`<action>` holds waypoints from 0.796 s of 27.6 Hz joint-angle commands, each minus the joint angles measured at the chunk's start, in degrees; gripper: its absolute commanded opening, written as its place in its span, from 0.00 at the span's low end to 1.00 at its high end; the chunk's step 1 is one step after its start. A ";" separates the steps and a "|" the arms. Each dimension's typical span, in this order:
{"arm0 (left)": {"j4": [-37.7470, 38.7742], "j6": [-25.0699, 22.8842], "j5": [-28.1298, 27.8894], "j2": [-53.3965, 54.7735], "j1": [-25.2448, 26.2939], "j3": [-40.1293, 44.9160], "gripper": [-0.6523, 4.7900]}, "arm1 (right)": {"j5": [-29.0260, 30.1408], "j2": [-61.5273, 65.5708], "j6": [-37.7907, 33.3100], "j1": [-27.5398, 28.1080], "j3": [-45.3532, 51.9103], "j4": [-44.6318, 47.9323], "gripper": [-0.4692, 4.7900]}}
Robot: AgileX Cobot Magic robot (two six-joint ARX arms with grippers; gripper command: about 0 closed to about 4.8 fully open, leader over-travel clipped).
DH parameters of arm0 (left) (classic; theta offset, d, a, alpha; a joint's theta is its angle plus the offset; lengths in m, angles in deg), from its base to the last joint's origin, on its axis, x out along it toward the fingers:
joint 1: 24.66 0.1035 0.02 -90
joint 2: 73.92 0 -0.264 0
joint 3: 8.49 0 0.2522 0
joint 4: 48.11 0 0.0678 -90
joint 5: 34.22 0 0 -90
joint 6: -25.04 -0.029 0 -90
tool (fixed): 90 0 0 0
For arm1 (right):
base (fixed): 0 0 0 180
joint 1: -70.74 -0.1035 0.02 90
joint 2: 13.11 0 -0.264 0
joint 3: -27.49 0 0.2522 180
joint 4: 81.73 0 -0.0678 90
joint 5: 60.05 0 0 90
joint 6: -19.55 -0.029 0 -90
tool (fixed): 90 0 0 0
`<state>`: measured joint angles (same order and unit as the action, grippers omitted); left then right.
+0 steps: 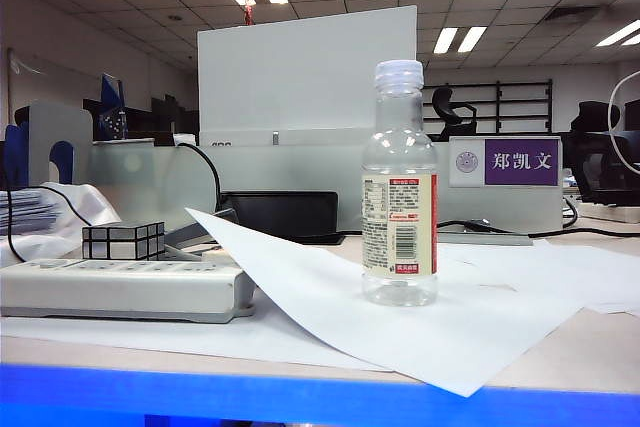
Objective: Press the button on the power strip.
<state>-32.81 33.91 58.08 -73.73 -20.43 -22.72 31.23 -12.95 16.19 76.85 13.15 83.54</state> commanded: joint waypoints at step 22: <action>-2.29 1.99 13.29 -0.07 0.00 -3.54 0.11 | 36.70 -0.07 -13.70 -0.13 -0.46 3.32 0.10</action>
<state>-34.82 36.83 68.64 -73.73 -20.43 -25.89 63.62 -12.95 2.95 76.79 12.98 86.05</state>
